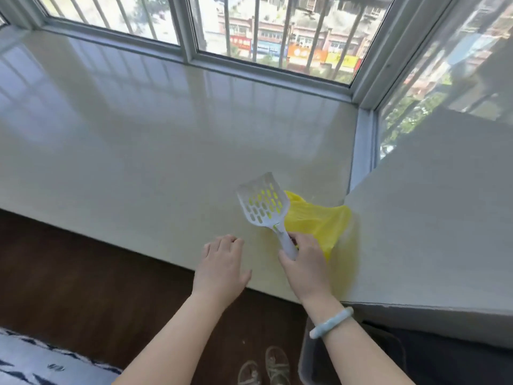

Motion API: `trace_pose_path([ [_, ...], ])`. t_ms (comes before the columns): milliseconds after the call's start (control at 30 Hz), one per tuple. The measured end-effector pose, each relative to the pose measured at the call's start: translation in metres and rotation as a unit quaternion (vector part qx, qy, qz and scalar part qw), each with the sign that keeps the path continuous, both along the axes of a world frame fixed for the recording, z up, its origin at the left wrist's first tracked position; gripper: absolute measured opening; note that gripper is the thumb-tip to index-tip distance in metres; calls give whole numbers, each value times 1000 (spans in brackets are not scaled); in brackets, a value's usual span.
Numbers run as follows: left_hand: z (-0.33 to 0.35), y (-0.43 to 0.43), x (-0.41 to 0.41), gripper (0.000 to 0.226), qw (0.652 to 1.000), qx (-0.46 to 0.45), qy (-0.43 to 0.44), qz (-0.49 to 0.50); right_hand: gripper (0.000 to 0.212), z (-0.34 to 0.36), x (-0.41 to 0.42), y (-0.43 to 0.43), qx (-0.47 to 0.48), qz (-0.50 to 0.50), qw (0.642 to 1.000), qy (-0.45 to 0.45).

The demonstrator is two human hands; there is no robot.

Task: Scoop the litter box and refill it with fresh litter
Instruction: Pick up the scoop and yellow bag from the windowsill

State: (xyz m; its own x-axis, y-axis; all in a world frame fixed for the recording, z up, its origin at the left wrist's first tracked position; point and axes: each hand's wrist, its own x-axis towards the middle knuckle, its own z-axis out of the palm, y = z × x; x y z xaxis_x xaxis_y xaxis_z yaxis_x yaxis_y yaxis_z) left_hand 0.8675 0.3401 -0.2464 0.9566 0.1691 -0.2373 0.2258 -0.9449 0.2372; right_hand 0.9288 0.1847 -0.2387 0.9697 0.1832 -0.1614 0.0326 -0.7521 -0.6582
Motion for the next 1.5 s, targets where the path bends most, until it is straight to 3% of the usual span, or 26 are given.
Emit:
trace_pose_path([
  [233,-12,-70,62,75,995,-54,-24,-77,30,28,47,-44,22,-64,996,-61],
  [433,-38,-111,89,117,995,-76,2,-58,28,21,54,-60,25,-147,986,-79],
  [600,-54,-110,94,101,999,-6,34,-33,32,15,51,-59,41,-164,984,-55],
  [733,-48,-101,89,47,999,-26,-6,-24,32,16,48,-54,45,-145,987,-46],
  [767,-44,-98,87,41,999,-37,-14,-18,31,16,47,-53,44,-141,988,-46],
  [933,-21,-81,74,56,990,-115,-75,39,33,30,39,-46,55,-112,991,-55],
  [1100,14,-66,49,85,980,-149,-122,54,30,54,20,-38,80,-81,992,-63],
  [1267,44,-61,11,57,979,-129,-136,83,32,77,-12,-38,102,-47,990,-80],
  [1500,81,-82,-66,55,962,-166,-174,127,30,99,-80,-56,125,5,989,-76],
])
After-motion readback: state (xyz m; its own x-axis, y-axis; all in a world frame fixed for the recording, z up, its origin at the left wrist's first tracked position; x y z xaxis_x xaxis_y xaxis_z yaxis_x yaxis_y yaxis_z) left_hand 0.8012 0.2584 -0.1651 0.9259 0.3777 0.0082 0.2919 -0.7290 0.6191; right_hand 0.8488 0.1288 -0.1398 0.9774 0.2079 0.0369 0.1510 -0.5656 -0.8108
